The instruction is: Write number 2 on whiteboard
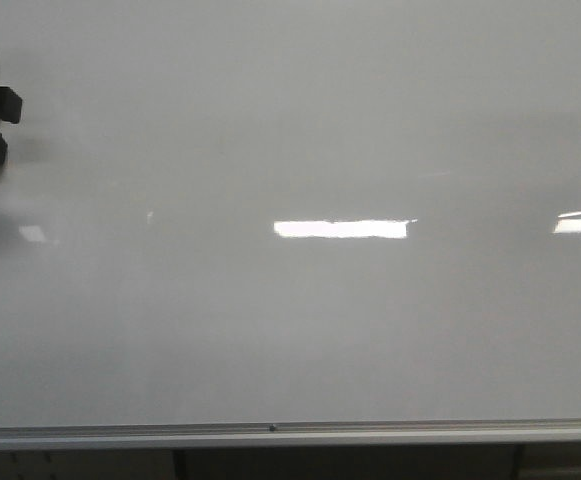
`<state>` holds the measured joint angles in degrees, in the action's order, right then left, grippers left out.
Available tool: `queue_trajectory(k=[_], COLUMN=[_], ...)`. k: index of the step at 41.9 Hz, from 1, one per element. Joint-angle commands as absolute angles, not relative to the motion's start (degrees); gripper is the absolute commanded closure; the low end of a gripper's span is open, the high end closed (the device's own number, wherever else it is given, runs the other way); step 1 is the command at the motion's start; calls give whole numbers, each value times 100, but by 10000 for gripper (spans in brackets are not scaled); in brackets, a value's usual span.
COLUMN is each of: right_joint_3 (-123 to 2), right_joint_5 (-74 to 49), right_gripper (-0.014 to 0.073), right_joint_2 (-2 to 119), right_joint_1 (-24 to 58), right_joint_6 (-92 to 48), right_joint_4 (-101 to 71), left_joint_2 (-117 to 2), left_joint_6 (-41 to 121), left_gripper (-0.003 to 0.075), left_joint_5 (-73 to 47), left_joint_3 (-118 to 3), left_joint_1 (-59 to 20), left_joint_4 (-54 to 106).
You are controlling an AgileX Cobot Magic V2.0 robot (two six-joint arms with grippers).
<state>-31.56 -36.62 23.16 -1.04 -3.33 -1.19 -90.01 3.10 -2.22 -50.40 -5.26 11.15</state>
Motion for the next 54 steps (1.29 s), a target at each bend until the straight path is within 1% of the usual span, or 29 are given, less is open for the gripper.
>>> queue_trajectory(k=[1, 5, 8, 19, 26, 33, 43, 46, 48, 54], right_joint_3=[-3297, -3297, -3297, -3297, -3297, -3297, -3297, -3297, -3297, -3297], right_joint_5=[-3266, -3266, -3266, -3273, -3284, -3284, -3284, -3284, -3290, -3270], right_gripper=[-39, -39, -39, -39, -39, -39, -39, -39, -39, -39], right_joint_2=[2397, 2397, 2397, 2397, 2397, 2397, 2397, 2397, 2397, 2397], right_joint_1=[-127, -127, -127, -127, -127, -127, -127, -127, -127, -127], right_joint_6=[-384, -384, -384, -384, -384, -384, -384, -384, -384, -384], right_joint_4=[-90, -90, -90, -90, -90, -90, -90, -90, -90, -121], left_joint_2=[-8810, -8810, -8798, -8536, -8115, -7443, -6743, -6603, -6501, -6234], left_joint_6=[296, 296, 296, 296, 296, 296, 817, 971, 1031, 1254], left_gripper=[558, 622, 651, 712, 713, 713, 713, 713, 713, 713], left_joint_5=[194, 194, 165, -219, -762, -1665, -4310, -4825, -5036, -5104], left_joint_3=[-5220, -5220, -5220, -5220, -5220, -5249, -5898, -6136, -6253, -6383], left_joint_1=[-559, -559, -559, -559, -559, -559, -559, -559, -559, -559], left_joint_4=[1177, 1177, 1177, 1177, 1177, 1116, 1090, 1090, 1090, 1090])
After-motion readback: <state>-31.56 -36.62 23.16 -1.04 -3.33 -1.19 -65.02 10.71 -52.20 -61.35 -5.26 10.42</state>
